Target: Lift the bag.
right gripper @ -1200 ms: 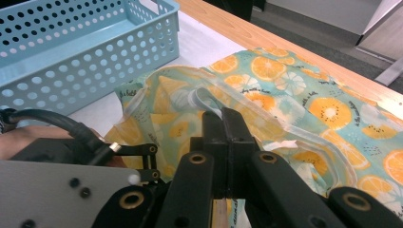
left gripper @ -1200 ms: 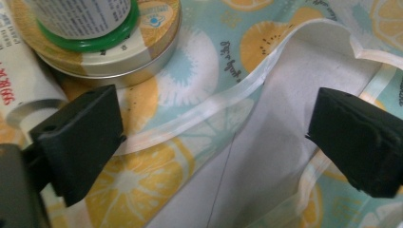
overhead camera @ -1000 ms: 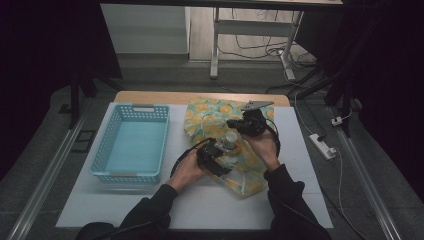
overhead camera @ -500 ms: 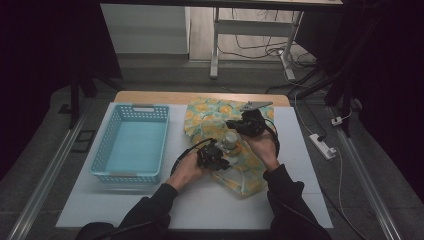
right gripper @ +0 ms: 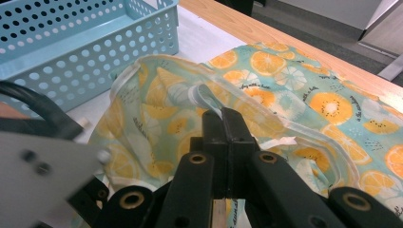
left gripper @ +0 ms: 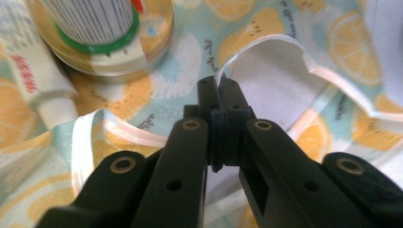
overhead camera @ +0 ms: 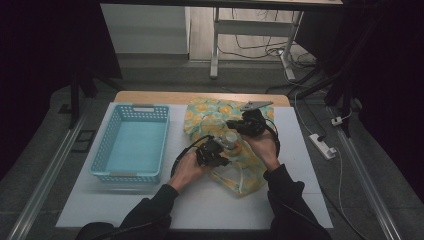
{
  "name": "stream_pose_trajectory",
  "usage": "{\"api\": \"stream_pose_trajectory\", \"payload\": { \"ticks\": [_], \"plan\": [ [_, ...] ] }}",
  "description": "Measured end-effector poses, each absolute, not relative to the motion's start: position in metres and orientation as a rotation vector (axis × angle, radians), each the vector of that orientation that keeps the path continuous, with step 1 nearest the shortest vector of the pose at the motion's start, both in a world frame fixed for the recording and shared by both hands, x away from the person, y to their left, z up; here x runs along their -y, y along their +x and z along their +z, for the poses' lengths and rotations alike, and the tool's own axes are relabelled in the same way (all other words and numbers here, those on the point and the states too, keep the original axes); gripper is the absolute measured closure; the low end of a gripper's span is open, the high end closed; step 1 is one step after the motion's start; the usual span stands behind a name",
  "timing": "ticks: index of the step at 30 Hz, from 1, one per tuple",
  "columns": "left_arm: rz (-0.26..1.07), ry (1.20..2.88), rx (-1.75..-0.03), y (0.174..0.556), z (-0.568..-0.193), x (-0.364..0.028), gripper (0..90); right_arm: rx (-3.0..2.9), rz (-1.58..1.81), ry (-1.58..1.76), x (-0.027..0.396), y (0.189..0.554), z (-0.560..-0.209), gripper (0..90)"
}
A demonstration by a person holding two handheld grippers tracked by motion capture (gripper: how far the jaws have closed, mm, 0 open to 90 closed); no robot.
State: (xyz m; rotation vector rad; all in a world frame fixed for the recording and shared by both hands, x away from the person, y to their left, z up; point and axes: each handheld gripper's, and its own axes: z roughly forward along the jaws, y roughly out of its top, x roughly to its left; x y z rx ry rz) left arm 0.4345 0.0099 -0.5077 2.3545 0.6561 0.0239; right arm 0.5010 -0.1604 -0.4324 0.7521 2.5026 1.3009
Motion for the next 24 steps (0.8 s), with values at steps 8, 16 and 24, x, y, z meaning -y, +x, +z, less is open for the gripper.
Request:
{"api": "stream_pose_trajectory", "payload": {
  "ticks": [8, 16, 24],
  "plan": [
    [0.048, 2.333, -0.701, 0.43, -0.494, -0.019, 89.5, -2.502, 1.333, 0.724, 0.158, 0.495, -0.424, 90.0],
    [0.04, 2.297, -0.706, 0.428, -0.477, -0.026, 89.6, -2.506, 1.36, 0.703, 0.156, 0.491, -0.417, 90.0],
    [0.026, 2.244, -0.726, 0.429, -0.462, -0.032, 89.6, -2.507, 1.376, 0.686, 0.157, 0.488, -0.41, 90.0]
  ]
}}
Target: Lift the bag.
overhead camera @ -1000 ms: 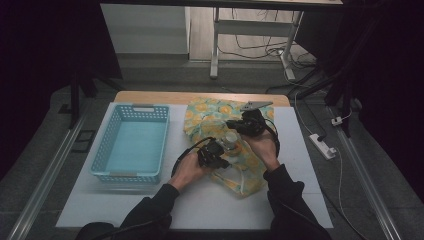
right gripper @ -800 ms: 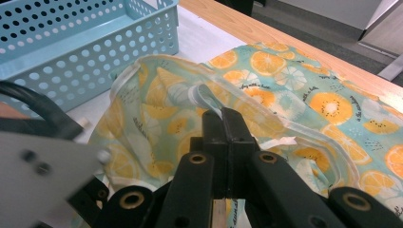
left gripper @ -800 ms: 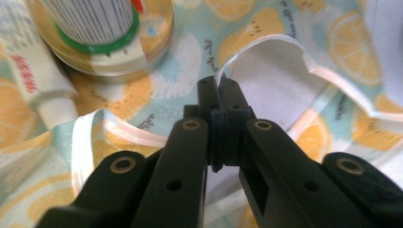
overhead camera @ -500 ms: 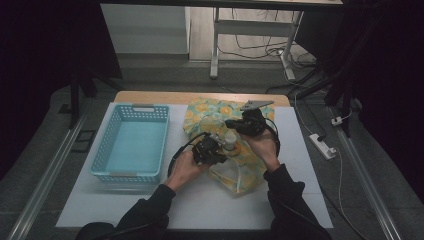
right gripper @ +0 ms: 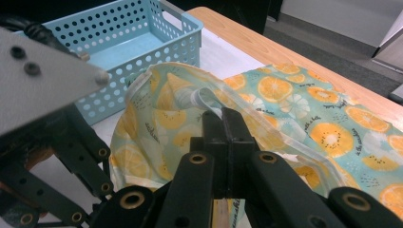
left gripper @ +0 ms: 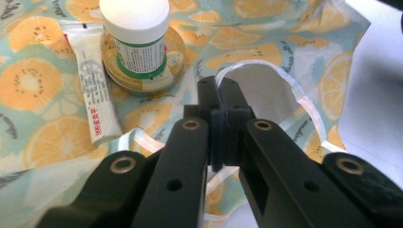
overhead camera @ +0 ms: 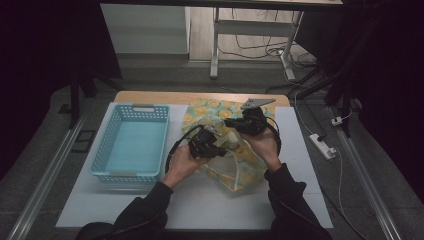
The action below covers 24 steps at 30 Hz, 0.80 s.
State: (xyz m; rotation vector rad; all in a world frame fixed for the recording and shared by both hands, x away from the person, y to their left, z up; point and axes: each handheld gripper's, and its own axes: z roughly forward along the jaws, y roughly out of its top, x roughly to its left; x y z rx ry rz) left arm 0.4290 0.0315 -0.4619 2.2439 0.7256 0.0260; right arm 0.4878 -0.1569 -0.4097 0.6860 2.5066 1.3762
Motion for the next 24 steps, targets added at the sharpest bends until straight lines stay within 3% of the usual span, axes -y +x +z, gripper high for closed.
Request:
{"api": "stream_pose_trajectory", "payload": {
  "ticks": [24],
  "plan": [
    [0.01, 2.178, -0.761, 0.439, -0.406, -0.053, 89.6, -2.55, 1.388, 0.654, 0.167, 0.485, -0.382, 90.0]
  ]
}}
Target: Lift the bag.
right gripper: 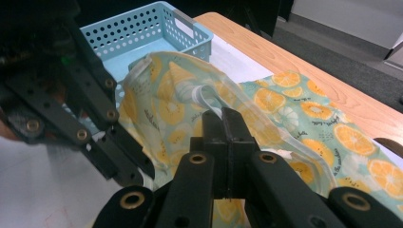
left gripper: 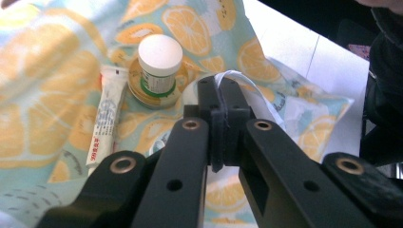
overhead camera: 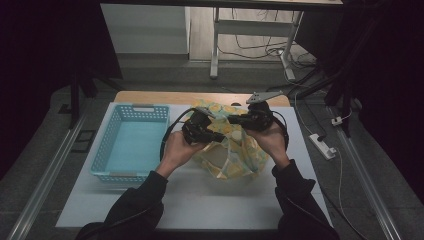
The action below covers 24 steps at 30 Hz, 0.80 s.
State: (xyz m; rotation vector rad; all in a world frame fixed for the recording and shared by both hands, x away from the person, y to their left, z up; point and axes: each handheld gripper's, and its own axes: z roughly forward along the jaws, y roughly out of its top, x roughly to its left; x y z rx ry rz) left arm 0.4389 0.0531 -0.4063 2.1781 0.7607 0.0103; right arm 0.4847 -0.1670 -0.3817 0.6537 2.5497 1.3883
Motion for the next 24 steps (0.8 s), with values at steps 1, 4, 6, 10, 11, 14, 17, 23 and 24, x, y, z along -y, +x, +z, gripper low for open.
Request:
{"api": "stream_pose_trajectory", "payload": {
  "ticks": [1, 4, 6, 10, 11, 14, 17, 23, 24],
  "plan": [
    [0.01, 2.168, -0.765, 0.439, -0.403, -0.054, 89.6, -2.553, 1.385, 0.653, 0.167, 0.485, -0.381, 90.0],
    [0.013, 2.152, -0.767, 0.441, -0.395, -0.059, 89.6, -2.561, 1.383, 0.652, 0.167, 0.485, -0.38, 90.0],
    [0.006, 2.137, -0.77, 0.443, -0.39, -0.062, 89.6, -2.565, 1.39, 0.653, 0.167, 0.485, -0.379, 90.0],
    [0.002, 2.117, -0.778, 0.446, -0.382, -0.068, 89.6, -2.567, 1.393, 0.651, 0.168, 0.485, -0.373, 90.0],
    [0.006, 2.115, -0.779, 0.447, -0.379, -0.069, 89.6, -2.565, 1.389, 0.648, 0.168, 0.484, -0.372, 90.0],
    [0.015, 2.099, -0.783, 0.449, -0.372, -0.072, 89.6, -2.562, 1.382, 0.635, 0.167, 0.484, -0.366, 90.0],
    [0.022, 2.093, -0.785, 0.451, -0.365, -0.075, 89.6, -2.561, 1.386, 0.625, 0.166, 0.483, -0.36, 90.0],
    [-0.015, 2.044, -0.774, 0.456, -0.349, -0.085, 89.6, -2.556, 1.408, 0.611, 0.163, 0.482, -0.349, 90.0],
    [-0.014, 2.039, -0.773, 0.457, -0.346, -0.087, 89.6, -2.554, 1.412, 0.608, 0.163, 0.482, -0.347, 90.0]
  ]
}}
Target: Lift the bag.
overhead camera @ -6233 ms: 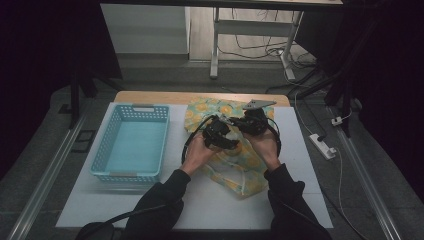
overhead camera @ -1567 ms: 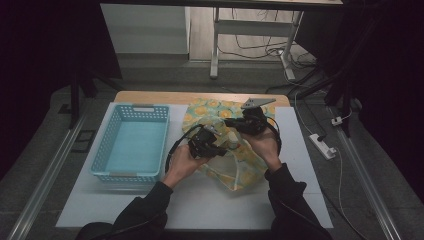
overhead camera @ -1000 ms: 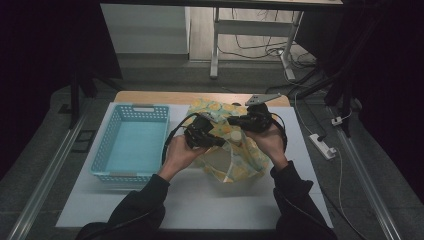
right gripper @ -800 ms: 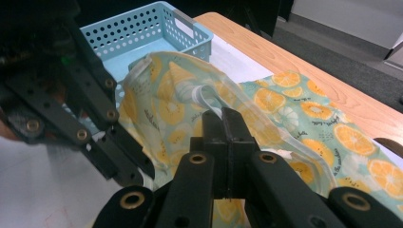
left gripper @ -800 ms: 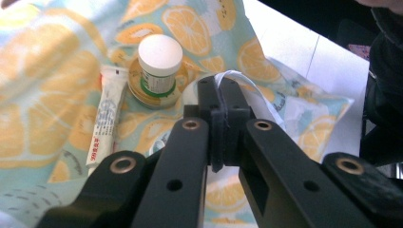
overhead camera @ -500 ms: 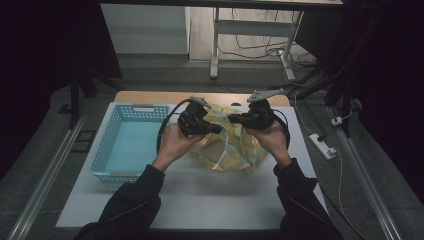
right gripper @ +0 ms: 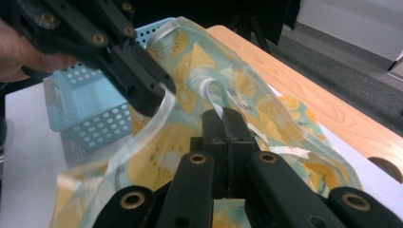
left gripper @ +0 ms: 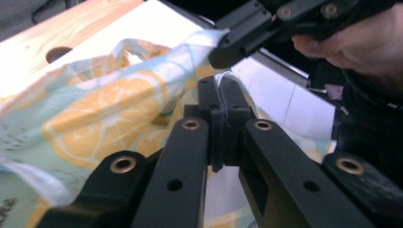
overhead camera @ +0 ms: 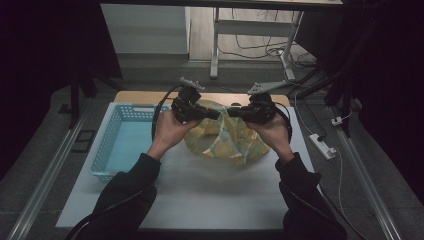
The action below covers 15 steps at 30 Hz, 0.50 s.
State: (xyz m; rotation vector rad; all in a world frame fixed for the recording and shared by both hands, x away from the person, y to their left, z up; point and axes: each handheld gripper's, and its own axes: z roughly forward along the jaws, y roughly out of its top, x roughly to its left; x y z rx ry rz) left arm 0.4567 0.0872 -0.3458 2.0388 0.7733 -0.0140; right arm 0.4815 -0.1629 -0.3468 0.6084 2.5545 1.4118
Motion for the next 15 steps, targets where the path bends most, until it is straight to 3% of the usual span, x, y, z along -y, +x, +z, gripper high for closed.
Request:
{"api": "stream_pose_trajectory", "payload": {
  "ticks": [15],
  "plan": [
    [0.058, 2.006, -0.758, 0.465, -0.302, -0.1, 89.6, -2.518, 1.411, 0.549, 0.154, 0.479, -0.306, 90.0]
  ]
}}
